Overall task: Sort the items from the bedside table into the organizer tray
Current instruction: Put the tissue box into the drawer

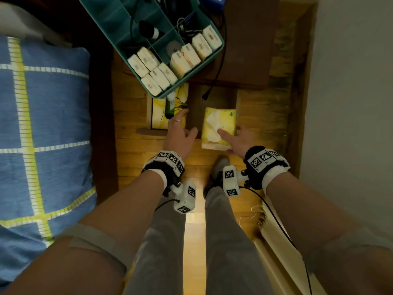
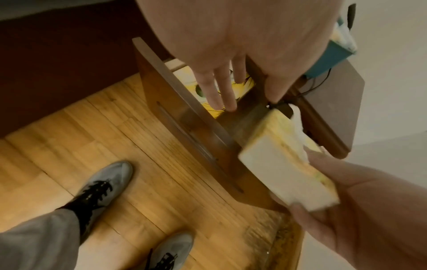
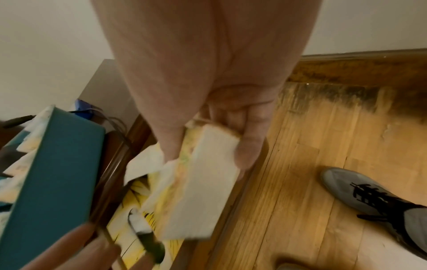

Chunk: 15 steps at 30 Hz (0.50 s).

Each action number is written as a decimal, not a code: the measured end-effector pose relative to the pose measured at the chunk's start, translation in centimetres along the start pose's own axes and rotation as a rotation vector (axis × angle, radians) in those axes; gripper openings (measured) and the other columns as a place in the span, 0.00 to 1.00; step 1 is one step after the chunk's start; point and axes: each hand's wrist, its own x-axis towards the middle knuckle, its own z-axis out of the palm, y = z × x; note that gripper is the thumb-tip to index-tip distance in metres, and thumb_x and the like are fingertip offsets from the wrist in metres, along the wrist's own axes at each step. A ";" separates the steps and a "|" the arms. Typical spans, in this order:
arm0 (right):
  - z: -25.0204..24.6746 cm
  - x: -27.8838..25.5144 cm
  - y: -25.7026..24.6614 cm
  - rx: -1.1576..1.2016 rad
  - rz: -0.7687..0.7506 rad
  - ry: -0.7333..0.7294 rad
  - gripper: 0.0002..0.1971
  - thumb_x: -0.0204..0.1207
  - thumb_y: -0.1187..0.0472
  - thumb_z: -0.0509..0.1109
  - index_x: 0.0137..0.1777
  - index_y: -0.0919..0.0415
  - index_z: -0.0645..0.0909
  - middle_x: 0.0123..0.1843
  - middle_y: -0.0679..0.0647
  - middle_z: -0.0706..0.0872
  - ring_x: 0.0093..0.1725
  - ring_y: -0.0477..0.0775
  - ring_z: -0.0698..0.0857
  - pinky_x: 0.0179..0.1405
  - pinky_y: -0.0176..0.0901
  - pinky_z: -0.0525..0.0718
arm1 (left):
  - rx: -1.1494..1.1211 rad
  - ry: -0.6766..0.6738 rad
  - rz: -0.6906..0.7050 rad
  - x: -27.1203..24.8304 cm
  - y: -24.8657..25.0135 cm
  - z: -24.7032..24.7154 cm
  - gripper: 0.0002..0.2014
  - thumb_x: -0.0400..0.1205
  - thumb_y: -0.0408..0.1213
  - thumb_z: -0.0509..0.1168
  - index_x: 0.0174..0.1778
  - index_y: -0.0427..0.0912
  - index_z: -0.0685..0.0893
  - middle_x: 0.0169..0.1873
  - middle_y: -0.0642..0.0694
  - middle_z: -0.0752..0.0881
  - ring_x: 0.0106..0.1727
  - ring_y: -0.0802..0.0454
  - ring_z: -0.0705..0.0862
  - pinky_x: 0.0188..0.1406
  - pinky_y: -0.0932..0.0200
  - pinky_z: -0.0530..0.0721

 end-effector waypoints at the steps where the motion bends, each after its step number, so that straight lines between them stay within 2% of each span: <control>1: -0.4 0.3 -0.2 0.016 0.011 0.048 0.29 0.76 0.50 0.77 0.72 0.60 0.71 0.60 0.55 0.83 0.47 0.54 0.86 0.34 0.48 0.91 | -0.002 0.029 -0.031 0.3 0.0 -0.3 0.28 0.84 0.37 0.65 0.81 0.51 0.67 0.71 0.50 0.71 0.42 0.68 0.79 0.50 0.66 0.79; 3: -0.9 0.9 -0.5 0.022 0.031 0.097 0.29 0.76 0.50 0.76 0.71 0.61 0.70 0.59 0.54 0.83 0.44 0.52 0.86 0.25 0.42 0.88 | -0.011 0.034 -0.091 1.2 -0.1 -0.9 0.27 0.85 0.37 0.63 0.81 0.46 0.66 0.73 0.45 0.73 0.47 0.60 0.82 0.57 0.55 0.81; 4: -0.9 1.3 -0.6 0.007 0.038 0.099 0.29 0.76 0.50 0.76 0.71 0.62 0.70 0.60 0.55 0.83 0.46 0.54 0.86 0.26 0.44 0.89 | 0.005 0.029 -0.108 1.7 -0.2 -1.1 0.26 0.85 0.36 0.63 0.80 0.44 0.67 0.73 0.44 0.74 0.54 0.53 0.83 0.59 0.53 0.81; 6: -0.4 1.9 -1.1 -0.018 0.052 0.091 0.30 0.77 0.50 0.76 0.72 0.62 0.69 0.61 0.56 0.82 0.51 0.58 0.85 0.37 0.52 0.91 | 0.038 0.026 -0.132 2.7 -0.3 -1.6 0.26 0.83 0.36 0.64 0.79 0.42 0.69 0.71 0.42 0.76 0.65 0.44 0.80 0.65 0.49 0.80; 9: 0.9 2.6 -2.4 0.018 0.097 0.079 0.28 0.78 0.52 0.74 0.72 0.62 0.69 0.59 0.56 0.80 0.54 0.60 0.83 0.43 0.56 0.90 | 0.090 0.059 -0.175 4.1 -0.6 -2.3 0.31 0.81 0.36 0.66 0.81 0.39 0.67 0.73 0.38 0.75 0.74 0.41 0.74 0.73 0.45 0.75; 12: 2.3 3.9 -3.8 0.061 0.121 0.078 0.30 0.79 0.55 0.74 0.77 0.61 0.66 0.63 0.57 0.78 0.60 0.63 0.81 0.35 0.55 0.88 | 0.226 0.067 -0.179 5.5 -1.4 -2.7 0.34 0.79 0.38 0.67 0.81 0.37 0.66 0.77 0.37 0.72 0.78 0.39 0.69 0.77 0.42 0.69; 14: 3.0 5.0 -4.3 0.060 0.119 0.080 0.32 0.80 0.56 0.73 0.80 0.59 0.63 0.70 0.59 0.76 0.62 0.62 0.79 0.32 0.52 0.87 | 0.356 -0.009 -0.178 6.3 -2.5 -2.9 0.32 0.80 0.41 0.65 0.81 0.38 0.67 0.77 0.39 0.71 0.79 0.38 0.67 0.77 0.39 0.67; 15: 3.2 5.6 -4.4 0.055 0.117 0.089 0.33 0.79 0.56 0.73 0.80 0.58 0.62 0.72 0.59 0.75 0.63 0.63 0.78 0.34 0.55 0.88 | 0.432 -0.070 -0.186 6.7 -3.1 -3.0 0.31 0.80 0.43 0.64 0.80 0.40 0.68 0.78 0.40 0.71 0.79 0.38 0.66 0.77 0.38 0.67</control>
